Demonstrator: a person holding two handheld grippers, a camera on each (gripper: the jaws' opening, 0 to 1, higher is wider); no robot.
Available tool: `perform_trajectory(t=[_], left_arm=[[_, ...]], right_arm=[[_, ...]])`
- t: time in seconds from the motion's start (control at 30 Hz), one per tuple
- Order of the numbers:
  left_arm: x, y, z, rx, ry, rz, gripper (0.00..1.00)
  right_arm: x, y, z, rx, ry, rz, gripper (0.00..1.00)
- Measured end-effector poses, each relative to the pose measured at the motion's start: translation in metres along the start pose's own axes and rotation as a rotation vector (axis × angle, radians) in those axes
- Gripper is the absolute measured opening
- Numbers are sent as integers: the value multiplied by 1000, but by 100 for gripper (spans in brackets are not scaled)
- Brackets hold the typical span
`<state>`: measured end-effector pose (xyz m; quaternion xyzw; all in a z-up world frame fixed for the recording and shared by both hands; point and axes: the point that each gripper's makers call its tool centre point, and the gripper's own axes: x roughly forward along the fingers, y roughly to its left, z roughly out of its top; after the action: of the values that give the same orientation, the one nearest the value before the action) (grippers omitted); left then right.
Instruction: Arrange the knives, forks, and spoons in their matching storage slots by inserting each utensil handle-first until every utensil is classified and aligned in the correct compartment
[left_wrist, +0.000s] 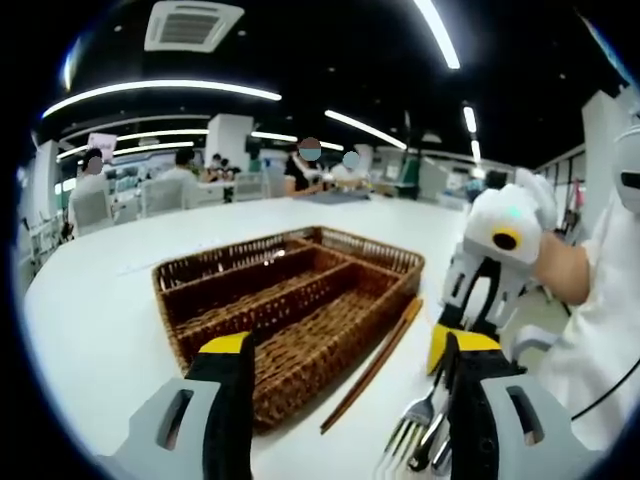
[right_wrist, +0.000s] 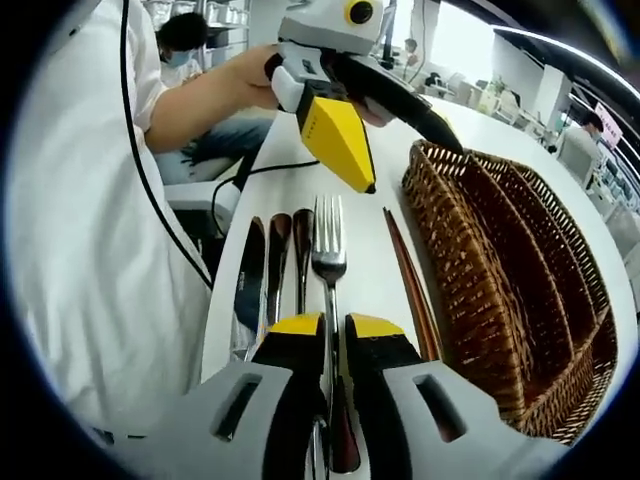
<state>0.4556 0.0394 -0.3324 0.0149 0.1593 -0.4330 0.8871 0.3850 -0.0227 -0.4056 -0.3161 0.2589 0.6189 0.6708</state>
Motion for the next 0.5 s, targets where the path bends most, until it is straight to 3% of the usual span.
perform_trajectory(t=[0.5], left_arm=[[4,1,1,1,5,-2,78]], right_arm=[[2,-1,-2,30,13,21,5]])
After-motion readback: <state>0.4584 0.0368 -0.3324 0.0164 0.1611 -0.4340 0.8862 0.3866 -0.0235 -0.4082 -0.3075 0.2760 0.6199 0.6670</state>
